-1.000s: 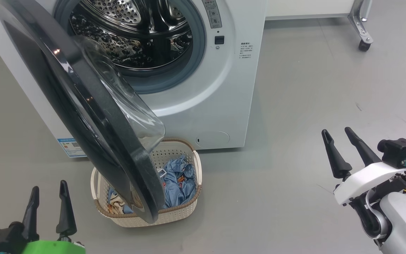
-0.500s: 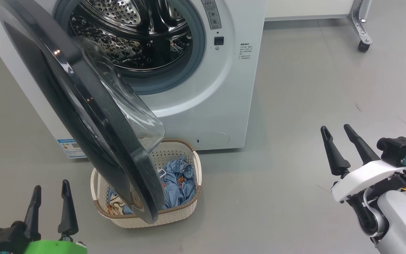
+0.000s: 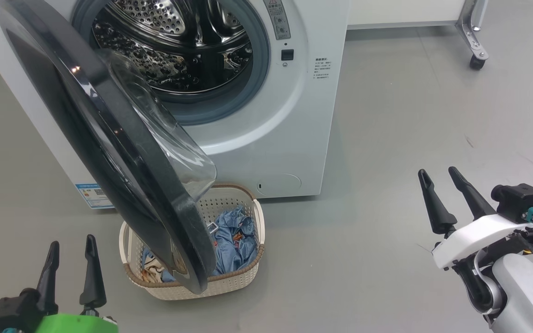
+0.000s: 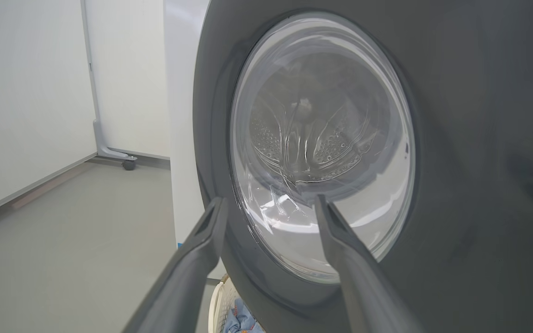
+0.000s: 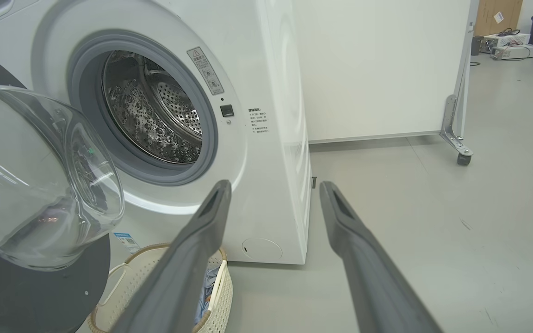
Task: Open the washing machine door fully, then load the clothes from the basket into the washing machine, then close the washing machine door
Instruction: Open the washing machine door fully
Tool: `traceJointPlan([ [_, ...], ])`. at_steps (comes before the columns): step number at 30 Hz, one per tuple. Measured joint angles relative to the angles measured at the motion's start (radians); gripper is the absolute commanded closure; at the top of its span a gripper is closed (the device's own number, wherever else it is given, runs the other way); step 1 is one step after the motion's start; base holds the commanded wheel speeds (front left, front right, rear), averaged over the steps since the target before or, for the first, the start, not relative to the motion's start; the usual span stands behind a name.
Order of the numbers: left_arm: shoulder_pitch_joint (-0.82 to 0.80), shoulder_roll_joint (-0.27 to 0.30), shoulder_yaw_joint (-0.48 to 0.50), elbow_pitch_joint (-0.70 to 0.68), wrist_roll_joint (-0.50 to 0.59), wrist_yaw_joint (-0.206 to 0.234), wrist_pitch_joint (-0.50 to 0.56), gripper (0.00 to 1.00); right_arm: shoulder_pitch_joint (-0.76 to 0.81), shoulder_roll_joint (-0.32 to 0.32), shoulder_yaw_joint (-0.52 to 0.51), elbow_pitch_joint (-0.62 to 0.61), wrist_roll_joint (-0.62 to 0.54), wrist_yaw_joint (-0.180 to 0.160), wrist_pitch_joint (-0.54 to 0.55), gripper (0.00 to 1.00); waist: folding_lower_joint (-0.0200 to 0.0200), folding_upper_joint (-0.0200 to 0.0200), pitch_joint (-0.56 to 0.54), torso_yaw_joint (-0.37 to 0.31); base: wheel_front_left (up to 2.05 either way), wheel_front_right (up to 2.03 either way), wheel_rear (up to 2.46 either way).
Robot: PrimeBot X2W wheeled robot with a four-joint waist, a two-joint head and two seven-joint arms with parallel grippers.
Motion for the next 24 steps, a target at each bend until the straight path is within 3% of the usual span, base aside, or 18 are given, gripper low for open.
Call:
traceJointPlan([
  [1, 0.000, 0.000, 0.000, 0.000, 0.000, 0.000, 0.000, 0.18, 0.000, 0.001, -0.002, 0.001, -0.001, 0.003, 0.000, 0.00, 0.0000, 0.0000, 0.000, 0.000, 0.00, 0.00, 0.00],
  [2, 0.000, 0.000, 0.000, 0.000, 0.000, 0.000, 0.000, 0.45, 0.001, 0.001, -0.003, 0.002, -0.001, 0.004, 0.000, 0.00, 0.0000, 0.0000, -0.001, -0.001, 0.00, 0.00, 0.00],
  [3, 0.000, 0.000, -0.001, 0.000, 0.000, 0.000, 0.000, 0.60, 0.001, 0.002, -0.005, 0.003, -0.001, 0.004, 0.000, 0.00, 0.0000, 0.0000, -0.001, -0.001, 0.00, 0.00, 0.00],
  [4, -0.001, 0.000, -0.001, 0.000, 0.000, 0.000, 0.000, 0.84, 0.002, 0.004, -0.008, 0.004, -0.001, 0.004, 0.000, 0.00, 0.0000, 0.0000, -0.001, -0.001, 0.00, 0.00, 0.00],
  [5, -0.001, 0.000, -0.001, -0.002, 0.000, 0.000, 0.000, 1.00, 0.002, 0.005, -0.010, 0.005, -0.001, 0.007, 0.000, 0.00, 0.0000, 0.0000, -0.002, -0.002, 0.00, 0.00, 0.00],
  [24, -0.082, -0.001, -0.035, -0.265, 0.022, 0.000, 0.000, 1.00, 0.022, 0.030, -0.049, 0.012, -0.021, 0.017, 0.000, 0.00, 0.0000, 0.0000, -0.008, 0.015, 0.00, 0.00, 0.00],
])
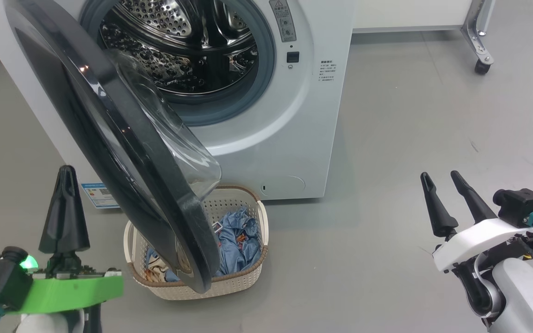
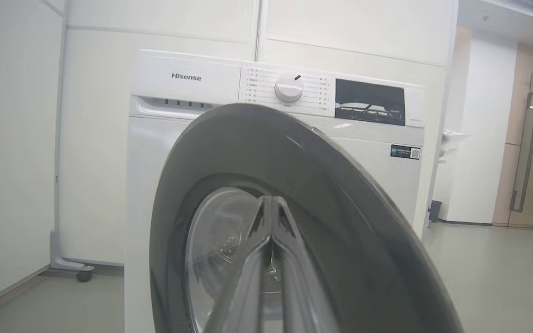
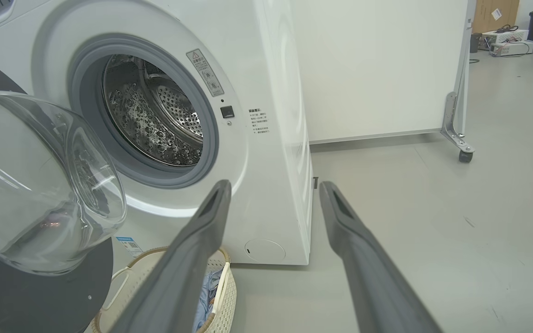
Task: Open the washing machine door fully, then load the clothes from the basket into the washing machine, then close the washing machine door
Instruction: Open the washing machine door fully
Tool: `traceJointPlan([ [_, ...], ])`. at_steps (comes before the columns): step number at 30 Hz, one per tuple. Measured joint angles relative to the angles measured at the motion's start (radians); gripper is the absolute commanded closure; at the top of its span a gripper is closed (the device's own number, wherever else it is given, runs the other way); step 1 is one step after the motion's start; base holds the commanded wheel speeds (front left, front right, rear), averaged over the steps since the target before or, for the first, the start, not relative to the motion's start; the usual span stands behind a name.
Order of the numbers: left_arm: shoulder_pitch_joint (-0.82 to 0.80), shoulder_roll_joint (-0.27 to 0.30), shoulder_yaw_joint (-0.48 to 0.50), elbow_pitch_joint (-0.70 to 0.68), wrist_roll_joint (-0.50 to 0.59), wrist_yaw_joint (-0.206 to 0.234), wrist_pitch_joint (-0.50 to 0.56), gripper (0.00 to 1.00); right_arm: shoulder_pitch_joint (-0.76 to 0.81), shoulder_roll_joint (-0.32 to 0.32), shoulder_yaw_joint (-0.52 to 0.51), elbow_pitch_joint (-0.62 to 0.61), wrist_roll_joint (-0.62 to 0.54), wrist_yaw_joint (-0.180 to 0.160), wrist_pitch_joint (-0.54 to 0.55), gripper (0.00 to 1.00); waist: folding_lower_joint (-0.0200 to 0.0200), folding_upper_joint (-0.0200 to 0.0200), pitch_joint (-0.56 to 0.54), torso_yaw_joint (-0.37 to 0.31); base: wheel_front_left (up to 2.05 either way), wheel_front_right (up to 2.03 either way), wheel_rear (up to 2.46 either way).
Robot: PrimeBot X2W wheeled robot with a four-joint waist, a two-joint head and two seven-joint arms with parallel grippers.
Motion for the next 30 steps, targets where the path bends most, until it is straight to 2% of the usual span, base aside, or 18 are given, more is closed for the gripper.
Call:
traceJointPlan([
  [8, -0.022, -0.001, -0.066, -0.133, 0.005, 0.000, -0.001, 1.00, 0.001, 0.009, -0.008, 0.004, -0.015, 0.002, 0.000, 0.00, 0.0000, 0.0000, -0.003, 0.002, 0.00, 0.00, 0.00],
  [14, -0.022, -0.001, -0.179, -0.183, -0.007, 0.000, -0.001, 1.00, 0.002, 0.023, -0.012, 0.005, -0.022, 0.008, 0.000, 0.00, 0.0000, 0.0000, -0.002, -0.005, 0.00, 0.00, 0.00],
  [23, -0.018, 0.000, -0.353, -0.184, -0.058, 0.000, 0.033, 1.00, 0.002, 0.038, -0.008, 0.006, -0.031, 0.009, 0.000, 0.00, 0.0000, 0.0000, 0.008, -0.031, 0.00, 0.00, 0.00],
  [30, 0.020, 0.001, -0.411, -0.109, -0.090, 0.000, 0.077, 1.00, 0.001, 0.045, -0.008, 0.010, -0.033, 0.011, 0.000, 0.00, 0.0000, 0.0000, 0.024, -0.058, 0.00, 0.00, 0.00],
])
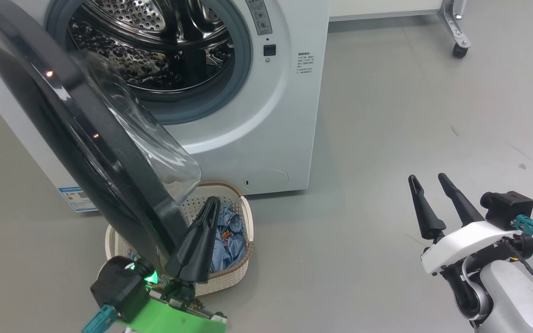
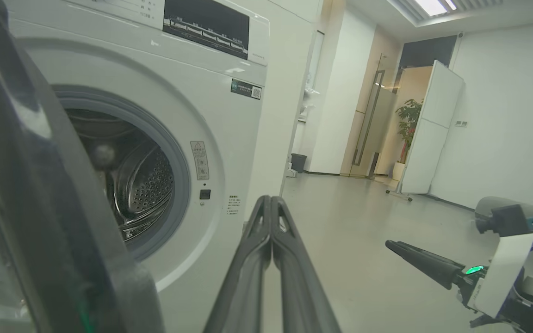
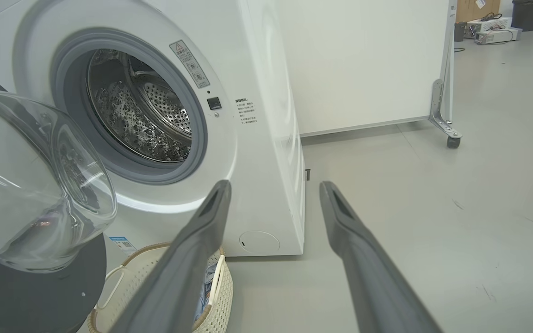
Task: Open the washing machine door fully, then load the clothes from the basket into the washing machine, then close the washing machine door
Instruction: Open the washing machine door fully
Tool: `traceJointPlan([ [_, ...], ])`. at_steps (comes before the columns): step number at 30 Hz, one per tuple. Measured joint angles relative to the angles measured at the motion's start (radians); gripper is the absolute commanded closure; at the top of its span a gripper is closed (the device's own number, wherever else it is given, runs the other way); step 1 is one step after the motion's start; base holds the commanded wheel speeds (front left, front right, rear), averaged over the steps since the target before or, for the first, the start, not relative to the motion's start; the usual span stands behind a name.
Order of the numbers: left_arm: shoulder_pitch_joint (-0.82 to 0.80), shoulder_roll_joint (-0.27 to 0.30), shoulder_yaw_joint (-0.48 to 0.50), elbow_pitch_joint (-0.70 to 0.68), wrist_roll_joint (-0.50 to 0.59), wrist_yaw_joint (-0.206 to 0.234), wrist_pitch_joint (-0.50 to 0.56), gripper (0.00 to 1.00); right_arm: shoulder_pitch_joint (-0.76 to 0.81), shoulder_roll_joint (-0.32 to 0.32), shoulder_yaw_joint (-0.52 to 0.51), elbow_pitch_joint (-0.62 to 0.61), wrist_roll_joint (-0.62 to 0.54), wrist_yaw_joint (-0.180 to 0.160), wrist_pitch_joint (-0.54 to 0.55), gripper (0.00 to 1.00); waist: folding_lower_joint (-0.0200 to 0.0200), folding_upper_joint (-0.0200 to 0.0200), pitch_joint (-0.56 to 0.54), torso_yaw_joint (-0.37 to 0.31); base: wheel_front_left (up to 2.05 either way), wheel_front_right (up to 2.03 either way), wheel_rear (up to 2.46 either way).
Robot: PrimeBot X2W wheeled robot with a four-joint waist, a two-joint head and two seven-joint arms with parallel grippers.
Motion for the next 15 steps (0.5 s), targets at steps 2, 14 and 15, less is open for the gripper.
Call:
traceJointPlan([
  [2, 0.012, 0.000, 0.002, 0.029, -0.014, 0.000, 0.014, 1.00, 0.000, 0.003, 0.000, 0.001, -0.002, 0.001, 0.000, 0.00, 0.0000, 0.0000, 0.005, -0.008, 0.00, 0.00, 0.00],
  [14, 0.023, -0.001, 0.006, 0.138, -0.054, 0.000, 0.026, 1.00, -0.004, 0.012, 0.000, 0.006, -0.009, 0.002, 0.000, 0.00, 0.0000, 0.0000, 0.036, -0.053, 0.00, 0.00, 0.00],
  [15, 0.022, -0.001, 0.010, 0.147, -0.058, 0.000, 0.026, 1.00, -0.004, 0.012, 0.000, 0.006, -0.009, 0.004, 0.000, 0.00, 0.0000, 0.0000, 0.038, -0.057, 0.00, 0.00, 0.00],
])
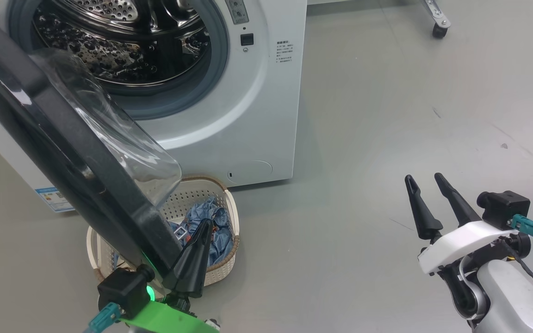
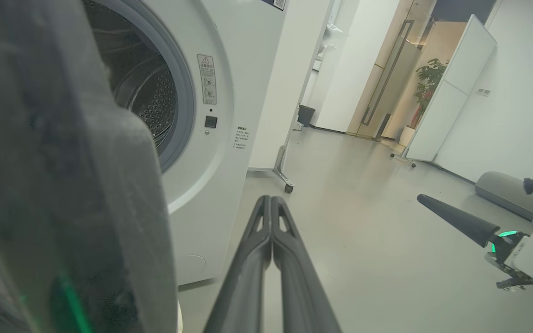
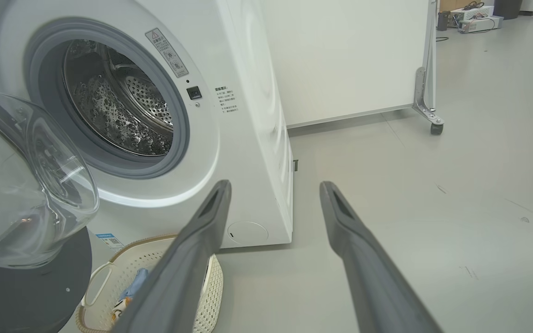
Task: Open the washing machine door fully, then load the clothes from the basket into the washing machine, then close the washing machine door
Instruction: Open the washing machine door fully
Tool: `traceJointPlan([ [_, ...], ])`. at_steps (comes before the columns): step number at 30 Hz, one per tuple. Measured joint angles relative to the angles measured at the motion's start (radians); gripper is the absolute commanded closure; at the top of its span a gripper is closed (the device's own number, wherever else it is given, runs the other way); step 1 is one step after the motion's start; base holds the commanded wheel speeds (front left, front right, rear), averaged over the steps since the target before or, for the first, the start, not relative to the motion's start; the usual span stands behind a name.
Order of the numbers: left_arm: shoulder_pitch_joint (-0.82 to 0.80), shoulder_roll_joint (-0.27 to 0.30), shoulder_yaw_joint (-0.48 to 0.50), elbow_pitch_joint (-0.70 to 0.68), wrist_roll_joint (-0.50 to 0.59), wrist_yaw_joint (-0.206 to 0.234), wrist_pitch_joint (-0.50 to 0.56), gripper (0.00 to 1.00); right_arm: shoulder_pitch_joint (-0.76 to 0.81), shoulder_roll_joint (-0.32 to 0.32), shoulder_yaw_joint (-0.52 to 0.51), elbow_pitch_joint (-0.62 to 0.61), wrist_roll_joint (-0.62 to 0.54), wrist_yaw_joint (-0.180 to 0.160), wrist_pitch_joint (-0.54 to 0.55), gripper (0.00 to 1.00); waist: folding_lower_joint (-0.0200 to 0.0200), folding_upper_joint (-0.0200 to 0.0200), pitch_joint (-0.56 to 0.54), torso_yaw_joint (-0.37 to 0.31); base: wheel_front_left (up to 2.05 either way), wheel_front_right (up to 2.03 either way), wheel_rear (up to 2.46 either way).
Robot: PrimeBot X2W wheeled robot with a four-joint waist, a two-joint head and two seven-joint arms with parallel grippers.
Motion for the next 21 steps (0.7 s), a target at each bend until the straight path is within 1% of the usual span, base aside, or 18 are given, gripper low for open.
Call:
traceJointPlan([
  [1, 0.000, 0.000, 0.004, 0.011, -0.001, 0.000, 0.000, 1.00, 0.000, 0.000, 0.000, 0.000, 0.000, 0.003, 0.000, 0.00, 0.0000, 0.0000, 0.002, -0.003, 0.00, 0.00, 0.00],
  [2, 0.000, -0.001, 0.014, 0.051, -0.016, 0.000, 0.000, 1.00, 0.000, -0.001, -0.007, 0.003, -0.002, 0.003, 0.000, 0.00, 0.0000, 0.0000, 0.007, -0.009, 0.00, 0.00, 0.00],
  [6, -0.001, -0.002, 0.043, 0.084, -0.027, 0.002, -0.002, 1.00, 0.000, 0.000, -0.010, 0.009, -0.006, 0.003, 0.000, 0.00, 0.0000, 0.0000, 0.005, -0.009, 0.00, 0.00, 0.00],
  [8, -0.003, -0.003, 0.052, 0.100, -0.032, 0.010, -0.006, 1.00, 0.000, 0.000, -0.013, 0.010, -0.007, 0.003, 0.000, 0.00, 0.0000, 0.0000, 0.003, -0.007, 0.00, 0.00, 0.00],
  [21, -0.011, -0.022, 0.054, 0.124, -0.036, 0.010, -0.025, 1.00, 0.001, 0.001, -0.018, 0.012, -0.007, 0.003, 0.000, 0.00, 0.0000, 0.0000, -0.013, 0.038, 0.00, 0.00, 0.00],
])
